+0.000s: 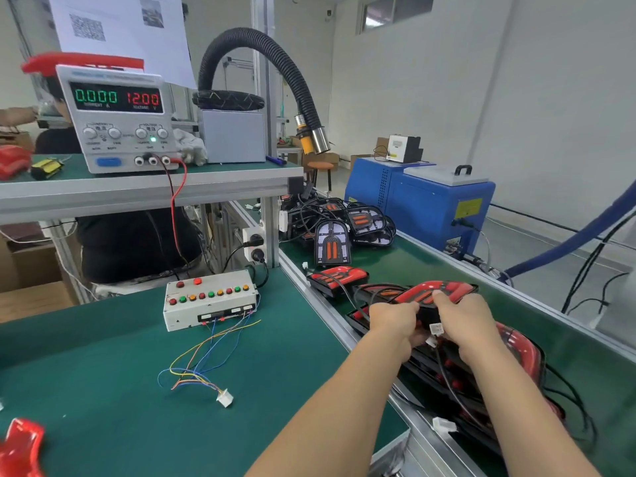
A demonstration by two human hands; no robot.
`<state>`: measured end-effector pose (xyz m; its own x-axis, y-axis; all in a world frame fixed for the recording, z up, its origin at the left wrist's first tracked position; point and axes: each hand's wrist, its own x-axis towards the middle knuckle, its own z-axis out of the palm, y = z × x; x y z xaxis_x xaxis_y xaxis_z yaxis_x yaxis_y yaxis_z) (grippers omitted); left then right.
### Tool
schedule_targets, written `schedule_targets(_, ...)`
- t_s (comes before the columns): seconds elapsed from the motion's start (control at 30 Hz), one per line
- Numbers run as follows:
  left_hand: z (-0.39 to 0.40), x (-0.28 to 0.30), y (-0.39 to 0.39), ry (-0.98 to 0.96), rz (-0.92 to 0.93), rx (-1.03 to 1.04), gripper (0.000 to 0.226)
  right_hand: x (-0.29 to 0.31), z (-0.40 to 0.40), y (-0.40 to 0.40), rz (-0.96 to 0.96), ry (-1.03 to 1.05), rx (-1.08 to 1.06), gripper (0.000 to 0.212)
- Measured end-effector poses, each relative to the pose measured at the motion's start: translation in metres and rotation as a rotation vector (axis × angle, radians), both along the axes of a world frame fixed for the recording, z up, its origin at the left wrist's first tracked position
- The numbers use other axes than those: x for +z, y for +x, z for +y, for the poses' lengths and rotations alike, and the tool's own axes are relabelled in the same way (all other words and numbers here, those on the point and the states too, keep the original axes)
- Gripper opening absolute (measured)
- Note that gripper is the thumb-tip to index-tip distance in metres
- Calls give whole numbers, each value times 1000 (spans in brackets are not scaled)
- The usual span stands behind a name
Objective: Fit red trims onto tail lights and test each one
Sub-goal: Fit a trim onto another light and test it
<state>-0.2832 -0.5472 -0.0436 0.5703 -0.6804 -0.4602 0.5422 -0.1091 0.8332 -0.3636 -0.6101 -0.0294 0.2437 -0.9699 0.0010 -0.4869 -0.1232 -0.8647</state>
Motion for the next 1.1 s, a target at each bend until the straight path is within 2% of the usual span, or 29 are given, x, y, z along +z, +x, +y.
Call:
schedule_targets(0.1, -5, -4, -1, -23, 43, 68, 33, 4, 4, -3, 221, -109, 66, 50)
schedule_targets(0.17, -7, -7, 0, -19, 20, 96, 36, 7, 7, -4, 311, -192, 98, 48)
schedule_targets(0.33, -11, -13, 1, -7, 0, 103, 37, 10, 16, -11, 425, -311, 137, 37)
schedule_targets(0.43, -13, -19, 3, -11, -59, 115, 37, 13, 19, -14, 438, -406, 78, 34)
schedule_targets(0.63, -8, -24, 2, 0, -161, 39, 36, 17, 20, -20, 305, -560, 43, 31)
schedule_targets(0.8, -2, -25, 6, -10, -236, 35, 31, 9, 25, -15, 279, -561, 99, 30)
schedule_targets(0.9, 19, -27, 12, -21, -317, 95, 30, 7, 41, -5, 161, -622, 83, 27)
schedule_targets(0.97, 45, -33, 21, -58, -372, 145, 19, 3, 65, 8, 32, -682, 82, 26)
schedule_targets(1.03, 83, -40, 35, -119, -401, 208, 11, -7, 95, 27, -87, -721, 145, 24)
schedule_targets(1.1, 127, -47, 55, -133, -428, 292, 7, -25, 128, 50, -166, -664, 271, 23)
